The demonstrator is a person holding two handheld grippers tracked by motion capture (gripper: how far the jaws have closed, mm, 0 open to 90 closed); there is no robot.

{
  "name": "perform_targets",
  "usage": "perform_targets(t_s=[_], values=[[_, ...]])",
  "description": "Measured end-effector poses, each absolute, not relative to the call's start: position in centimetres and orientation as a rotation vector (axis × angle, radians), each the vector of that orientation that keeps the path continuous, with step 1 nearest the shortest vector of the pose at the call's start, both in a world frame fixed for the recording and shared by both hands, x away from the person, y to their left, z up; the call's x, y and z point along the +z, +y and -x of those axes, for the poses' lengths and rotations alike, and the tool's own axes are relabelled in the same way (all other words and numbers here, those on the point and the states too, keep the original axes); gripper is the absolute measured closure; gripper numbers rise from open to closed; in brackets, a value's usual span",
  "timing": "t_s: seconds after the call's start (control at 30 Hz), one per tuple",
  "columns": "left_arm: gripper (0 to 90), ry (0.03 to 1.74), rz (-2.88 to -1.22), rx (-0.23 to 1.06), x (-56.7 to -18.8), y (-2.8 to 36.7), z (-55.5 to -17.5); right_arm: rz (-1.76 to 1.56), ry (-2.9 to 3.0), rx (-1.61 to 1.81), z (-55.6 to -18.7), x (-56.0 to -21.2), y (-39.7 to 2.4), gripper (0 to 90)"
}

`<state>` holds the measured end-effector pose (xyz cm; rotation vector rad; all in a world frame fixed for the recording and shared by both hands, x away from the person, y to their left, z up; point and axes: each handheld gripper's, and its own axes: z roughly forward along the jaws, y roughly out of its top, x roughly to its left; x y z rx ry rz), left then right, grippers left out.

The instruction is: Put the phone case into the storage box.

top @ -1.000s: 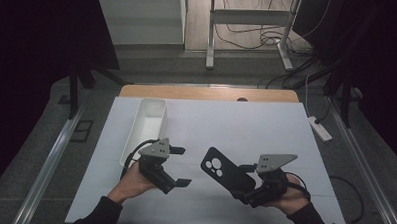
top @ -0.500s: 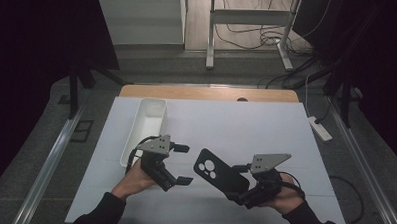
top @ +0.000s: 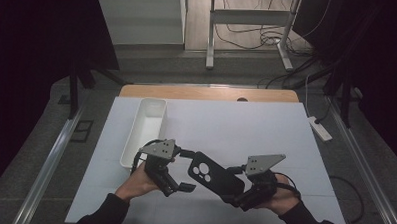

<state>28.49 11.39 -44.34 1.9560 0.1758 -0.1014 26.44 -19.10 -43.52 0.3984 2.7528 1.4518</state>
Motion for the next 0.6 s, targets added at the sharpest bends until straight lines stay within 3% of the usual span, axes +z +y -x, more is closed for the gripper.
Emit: perform_targets(t_s=[0.6], values=[[7.9,0.095,-1.916,-0.167,-44.18,11.1,-28.3,-0.297,2.81,1.487,-25.99,-43.8,-18.1,15.1]])
